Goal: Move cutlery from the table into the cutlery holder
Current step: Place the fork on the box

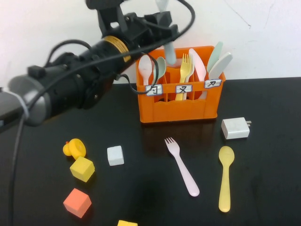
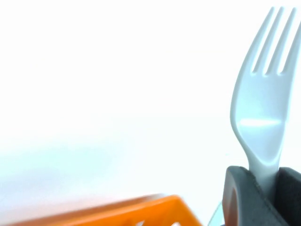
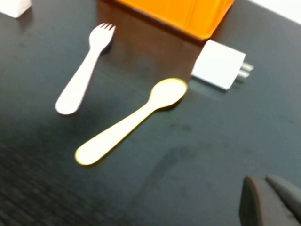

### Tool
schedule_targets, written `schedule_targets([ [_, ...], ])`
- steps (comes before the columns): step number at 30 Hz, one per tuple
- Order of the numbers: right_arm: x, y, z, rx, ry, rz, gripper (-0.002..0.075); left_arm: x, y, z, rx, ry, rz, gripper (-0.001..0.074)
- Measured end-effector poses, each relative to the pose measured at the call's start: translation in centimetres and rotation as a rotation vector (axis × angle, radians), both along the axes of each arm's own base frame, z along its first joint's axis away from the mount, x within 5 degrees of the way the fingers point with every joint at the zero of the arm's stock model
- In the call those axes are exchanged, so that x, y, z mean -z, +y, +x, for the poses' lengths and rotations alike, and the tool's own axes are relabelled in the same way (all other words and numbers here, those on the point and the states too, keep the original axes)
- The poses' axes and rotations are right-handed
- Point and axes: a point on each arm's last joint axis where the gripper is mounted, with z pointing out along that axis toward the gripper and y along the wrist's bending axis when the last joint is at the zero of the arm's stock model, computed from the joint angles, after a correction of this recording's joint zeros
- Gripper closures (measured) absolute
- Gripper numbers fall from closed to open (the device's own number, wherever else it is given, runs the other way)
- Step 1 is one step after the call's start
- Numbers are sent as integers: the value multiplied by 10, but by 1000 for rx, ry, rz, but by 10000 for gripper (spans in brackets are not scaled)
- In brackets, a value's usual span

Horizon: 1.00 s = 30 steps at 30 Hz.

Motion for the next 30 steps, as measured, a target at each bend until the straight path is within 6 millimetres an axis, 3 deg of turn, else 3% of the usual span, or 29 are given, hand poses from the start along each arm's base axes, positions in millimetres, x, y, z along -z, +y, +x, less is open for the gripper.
schedule_targets([
  [14,8,-2,0,18,-15,-14,729,70,-20,29,54,-129,65,638],
  [24,9,-2,0,20,-13,-11,729,74,-21,31,40,-257,54,638],
  [30,9,-2,0,20,-13,-11,729,90,-22,36,18,-279,136,638],
])
